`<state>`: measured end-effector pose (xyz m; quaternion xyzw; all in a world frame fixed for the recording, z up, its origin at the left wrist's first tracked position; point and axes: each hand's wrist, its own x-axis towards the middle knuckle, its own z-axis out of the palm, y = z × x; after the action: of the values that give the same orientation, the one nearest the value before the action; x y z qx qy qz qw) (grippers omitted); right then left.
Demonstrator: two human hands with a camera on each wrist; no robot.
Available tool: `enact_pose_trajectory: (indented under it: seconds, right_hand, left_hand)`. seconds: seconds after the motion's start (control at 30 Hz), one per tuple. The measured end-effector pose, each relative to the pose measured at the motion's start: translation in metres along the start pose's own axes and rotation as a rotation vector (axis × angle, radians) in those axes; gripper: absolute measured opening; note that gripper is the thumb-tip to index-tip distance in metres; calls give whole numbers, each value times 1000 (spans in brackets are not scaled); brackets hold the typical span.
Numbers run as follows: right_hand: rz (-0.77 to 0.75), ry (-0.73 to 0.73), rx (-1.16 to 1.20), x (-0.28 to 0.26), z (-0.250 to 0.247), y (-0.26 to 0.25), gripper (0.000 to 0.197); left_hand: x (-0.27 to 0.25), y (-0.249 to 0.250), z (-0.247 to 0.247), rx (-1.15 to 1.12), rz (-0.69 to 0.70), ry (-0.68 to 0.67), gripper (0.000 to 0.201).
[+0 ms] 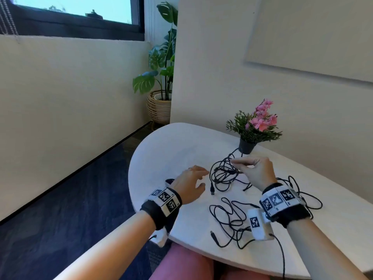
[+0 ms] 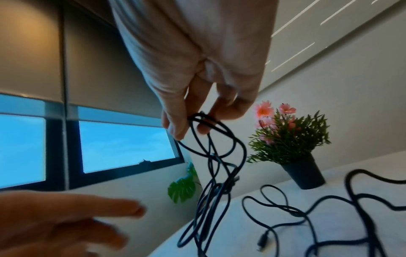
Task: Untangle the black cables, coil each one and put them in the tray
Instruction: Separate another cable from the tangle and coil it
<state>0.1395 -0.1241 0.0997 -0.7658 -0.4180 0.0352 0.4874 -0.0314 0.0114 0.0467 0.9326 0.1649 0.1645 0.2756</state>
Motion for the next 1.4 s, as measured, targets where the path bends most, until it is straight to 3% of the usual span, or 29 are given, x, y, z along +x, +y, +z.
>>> enact_pose_trajectory:
  seconds: [0.1,0.17,0.27,0.37,0.47,0.53,0.63,0.73,0.8,0.93,0.97,1.0,1.13,1.2,1.3,1.4]
  right_hand:
    - [-32,-99,133,-9,-3,-11,18]
    - [-51,-163,219,-16,-4,-18,18]
    - [-129,-163,276,-23,-10,-24,17]
    - [-153,-56,302,-25,-28,-24,15]
    - [-73,39,310,-25,-50,-14,15]
    - [21,32,142,-29,-53,1,17]
    - [180,-267,-108,-47,-34,20,15]
    - [176,-568,-243,-70,-4,20,36]
    - [133,-730,-460,-79,14,21,45]
    - [112,-884,-623,-83,35,34,26]
    - [122,-895,-655,-81,37,38,31]
    - [148,-898,-689,-78,37,40,38]
    - [188,-797,-837,-58,27,44,20]
    - [187,-712,-817,-48,17,46,42]
    - [81,-461,-635,-37,2,32,44]
    - [-39,-169,-171,-37,-1,9,27]
  left_hand:
    - [8,22,12,-125,-27,87,73]
    - [14,34,19,-75,-33,95,77]
    - [25,42,22,71,-65,102,53]
    - [33,39,13,-58,-39,179,26]
    - [34,35,-4,-95,-28,247,24]
    - [34,33,-16,-118,-87,309,24]
    - [31,36,-25,-201,-196,360,25]
    - [23,47,-25,-280,-199,357,25]
    - [19,51,-24,-367,-226,346,23]
    - [11,46,-16,-489,-308,347,26]
    - [9,43,-14,-509,-315,343,27]
    - [6,41,-13,-524,-314,337,27]
    - [0,34,-7,-566,-310,309,12]
    - [-2,32,-4,-601,-327,346,21]
    - [-6,30,0,-659,-335,413,22]
    - [-7,34,8,-702,-316,412,23]
